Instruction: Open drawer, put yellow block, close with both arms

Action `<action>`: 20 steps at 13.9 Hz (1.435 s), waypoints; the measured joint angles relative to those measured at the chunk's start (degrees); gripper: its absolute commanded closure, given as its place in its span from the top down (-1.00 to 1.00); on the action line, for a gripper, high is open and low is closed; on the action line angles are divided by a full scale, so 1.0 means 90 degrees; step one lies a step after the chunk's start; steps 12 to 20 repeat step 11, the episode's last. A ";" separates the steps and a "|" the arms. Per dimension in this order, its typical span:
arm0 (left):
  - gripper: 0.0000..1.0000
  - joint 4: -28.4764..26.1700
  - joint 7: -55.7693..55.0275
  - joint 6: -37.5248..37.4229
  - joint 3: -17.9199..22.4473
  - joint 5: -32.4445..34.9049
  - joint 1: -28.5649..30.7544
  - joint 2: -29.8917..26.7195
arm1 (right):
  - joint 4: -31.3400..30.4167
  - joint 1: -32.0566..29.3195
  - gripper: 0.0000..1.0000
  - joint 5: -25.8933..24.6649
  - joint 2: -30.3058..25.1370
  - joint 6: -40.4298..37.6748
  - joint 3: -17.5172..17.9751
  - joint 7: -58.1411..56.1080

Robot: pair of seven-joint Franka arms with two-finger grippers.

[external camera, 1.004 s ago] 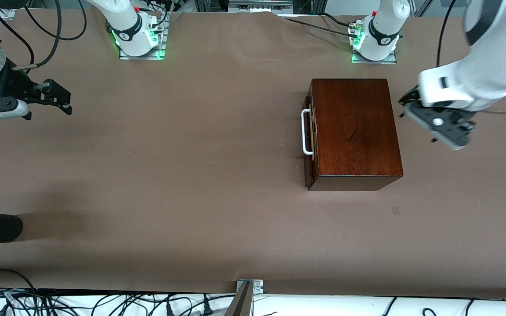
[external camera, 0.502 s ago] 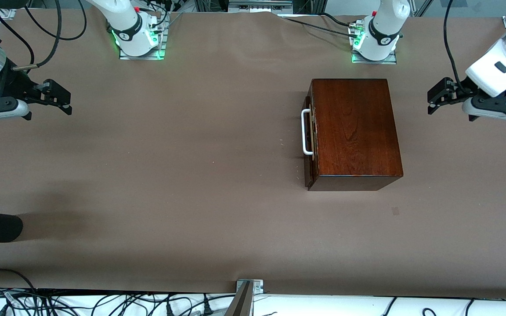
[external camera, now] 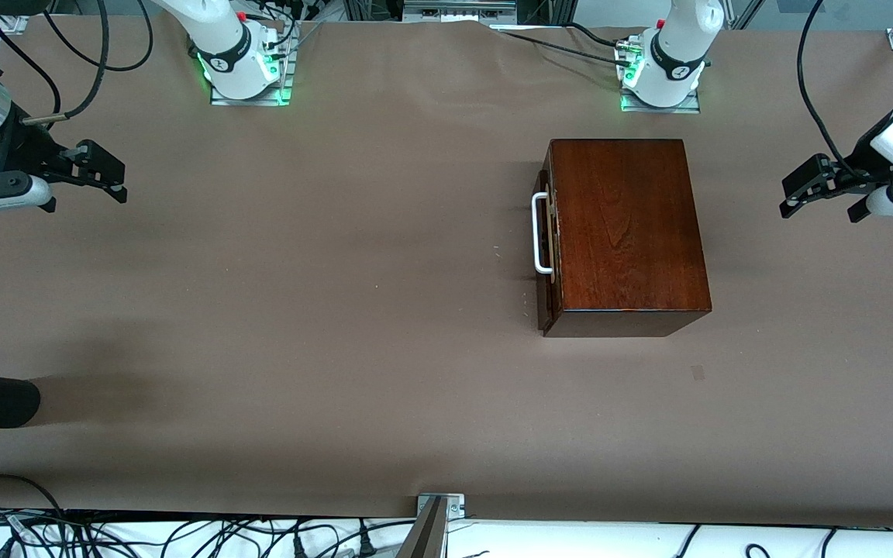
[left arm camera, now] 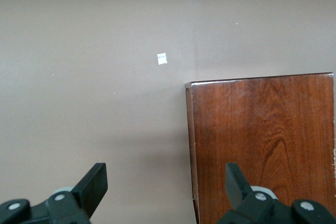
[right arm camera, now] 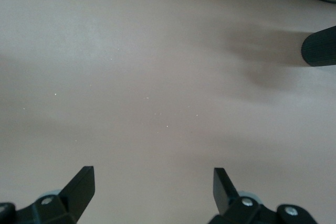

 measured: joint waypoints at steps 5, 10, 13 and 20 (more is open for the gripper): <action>1.00 -0.0425 -0.0043 0.0031 0.0036 0.0000 -0.0043 -0.0366 | 0.0000 0.0000 1.00 0.0000 0.0000 0.0005 0.0000 0.0000; 1.00 -0.0561 -0.0049 0.0019 0.0030 0.0000 -0.0163 -0.0458 | 0.0000 0.0000 1.00 0.0000 0.0000 0.0007 0.0000 0.0000; 1.00 -0.0563 -0.0051 0.0007 0.0030 0.0000 -0.0178 -0.0458 | 0.0000 0.0000 1.00 0.0000 0.0000 0.0007 0.0000 0.0000; 1.00 -0.0563 -0.0051 0.0007 0.0030 0.0000 -0.0178 -0.0458 | 0.0000 0.0000 1.00 0.0000 0.0000 0.0007 0.0000 0.0000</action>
